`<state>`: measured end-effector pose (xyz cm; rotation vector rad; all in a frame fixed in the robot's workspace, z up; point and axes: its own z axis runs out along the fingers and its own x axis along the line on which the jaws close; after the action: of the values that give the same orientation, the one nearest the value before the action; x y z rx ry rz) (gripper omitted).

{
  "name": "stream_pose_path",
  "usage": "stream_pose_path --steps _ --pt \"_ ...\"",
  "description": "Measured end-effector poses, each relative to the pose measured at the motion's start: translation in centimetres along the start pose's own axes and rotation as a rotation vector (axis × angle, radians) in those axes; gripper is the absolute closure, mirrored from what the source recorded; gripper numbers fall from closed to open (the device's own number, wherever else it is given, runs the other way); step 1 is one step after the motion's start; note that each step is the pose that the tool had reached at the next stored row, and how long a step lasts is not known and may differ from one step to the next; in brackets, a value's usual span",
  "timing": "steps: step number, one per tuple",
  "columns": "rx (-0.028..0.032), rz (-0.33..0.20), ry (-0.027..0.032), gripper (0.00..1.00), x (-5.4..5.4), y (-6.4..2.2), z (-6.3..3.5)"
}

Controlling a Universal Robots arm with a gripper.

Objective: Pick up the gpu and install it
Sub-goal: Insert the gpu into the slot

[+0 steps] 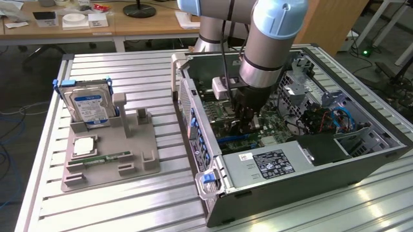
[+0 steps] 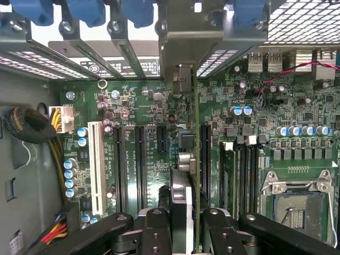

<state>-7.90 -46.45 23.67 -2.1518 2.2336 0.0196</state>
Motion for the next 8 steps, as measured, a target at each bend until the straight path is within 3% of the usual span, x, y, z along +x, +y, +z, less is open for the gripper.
stream_pose_path --steps 8 --pt "-0.0005 0.000 0.0000 0.72 0.00 0.08 0.07"
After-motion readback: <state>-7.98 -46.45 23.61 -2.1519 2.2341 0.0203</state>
